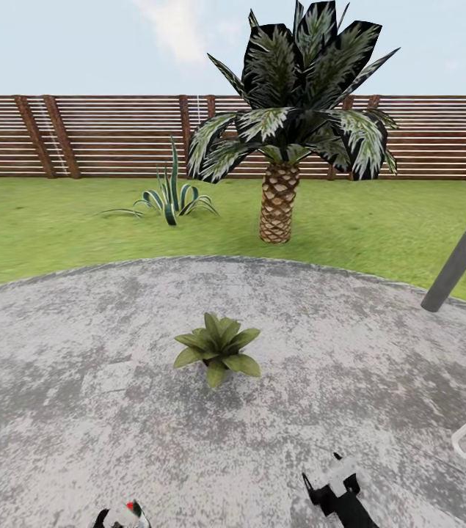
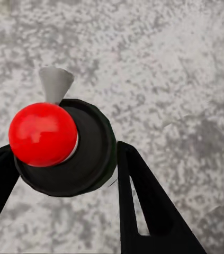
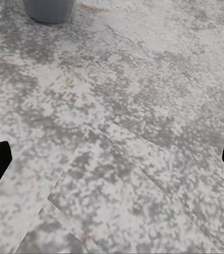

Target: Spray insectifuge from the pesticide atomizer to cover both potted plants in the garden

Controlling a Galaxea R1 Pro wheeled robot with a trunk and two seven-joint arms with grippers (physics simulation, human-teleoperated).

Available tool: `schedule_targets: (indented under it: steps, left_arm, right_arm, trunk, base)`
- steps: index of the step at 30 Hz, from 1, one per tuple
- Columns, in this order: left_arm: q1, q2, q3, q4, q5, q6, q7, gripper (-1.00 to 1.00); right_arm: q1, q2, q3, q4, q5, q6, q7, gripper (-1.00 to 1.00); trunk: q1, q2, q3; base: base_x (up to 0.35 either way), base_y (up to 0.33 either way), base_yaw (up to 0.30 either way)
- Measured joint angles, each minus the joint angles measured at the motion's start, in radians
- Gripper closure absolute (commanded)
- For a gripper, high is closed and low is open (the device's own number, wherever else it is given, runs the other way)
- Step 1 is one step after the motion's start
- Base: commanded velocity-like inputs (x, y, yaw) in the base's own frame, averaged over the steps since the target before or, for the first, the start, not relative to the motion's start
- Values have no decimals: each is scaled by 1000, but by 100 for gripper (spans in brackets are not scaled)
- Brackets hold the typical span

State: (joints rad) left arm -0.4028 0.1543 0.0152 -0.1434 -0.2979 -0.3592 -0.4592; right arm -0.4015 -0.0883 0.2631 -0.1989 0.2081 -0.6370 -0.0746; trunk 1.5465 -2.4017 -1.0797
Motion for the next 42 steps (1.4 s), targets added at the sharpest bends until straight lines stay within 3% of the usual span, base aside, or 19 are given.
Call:
schedule_targets:
  steps: [1,3,5,7,8,10,11,14,17,18,23,25,27,30,33,37,42]
  left_arm:
    - [-22,11,-2,-14,-48,4,-105,100]
    - [-65,25,-2,-40,-131,17,-235,100]
    - [-109,29,-4,-60,-213,50,-331,100]
    - [-164,18,-3,-109,-354,127,-462,100]
    - [-179,14,-3,-143,-400,168,-518,100]
    - [-191,1,-4,-211,-448,227,-619,100]
    - [-193,-5,-4,-242,-460,242,-663,100]
    - [-195,-18,-7,-264,-486,251,-697,100]
    - [-197,-43,-6,-269,-559,254,-704,100]
    - [-197,-52,-6,-269,-574,254,-704,100]
    - [-198,-76,-6,-270,-611,255,-705,100]
    - [-197,-77,-6,-270,-613,253,-701,100]
    - [-197,-84,-6,-270,-614,252,-699,100]
    - [-198,-120,-7,-275,-658,252,-698,100]
    - [-198,-143,-7,-276,-680,251,-697,100]
    - [-198,-150,-7,-276,-683,244,-696,100]
    - [-198,-189,-6,-304,-681,241,-696,100]
  right_arm:
    - [0,-10,6,-35,58,3,57,-100]
    - [-1,-29,9,-71,118,19,194,-100]
    - [-22,-54,8,-95,132,65,357,-100]
    - [-75,-77,6,-143,137,114,571,-100]
    - [-85,-79,6,-164,139,121,651,-100]
    - [-93,-81,5,-218,141,142,760,-100]
    - [-94,-82,5,-240,142,156,806,-100]
    - [-95,-81,6,-254,142,165,846,-100]
    - [-95,-74,6,-273,144,169,854,-100]
    - [-95,-73,7,-277,148,169,855,100]
    - [-95,-66,7,-289,187,169,858,100]
    - [-95,-34,7,-311,192,169,893,100]
    - [-95,9,7,-349,195,175,972,100]
    - [-95,46,7,-388,195,221,993,100]
    - [-95,53,7,-406,195,230,995,100]
    - [-95,54,7,-411,195,231,995,100]
    - [-95,55,7,-411,195,232,994,100]
  trunk:
    - [0,0,0]
    - [0,0,0]
    - [0,0,0]
    - [0,0,0]
    - [0,0,0]
    - [0,0,0]
    - [0,0,0]
    - [0,0,0]
    - [0,0,0]
    - [0,0,0]
    - [0,0,0]
    - [0,0,0]
    - [0,0,0]
    - [0,0,0]
    - [0,0,0]
    - [0,0,0]
    - [0,0,0]
  base:
    - [0,0,0]
    - [0,0,0]
    - [0,0,0]
    - [0,0,0]
    - [0,0,0]
    - [0,0,0]
    - [0,0,0]
    - [0,0,0]
    - [0,0,0]
    - [0,0,0]
    - [0,0,0]
    - [0,0,0]
    - [0,0,0]
    - [0,0,0]
    - [0,0,0]
    - [0,0,0]
    - [0,0,0]
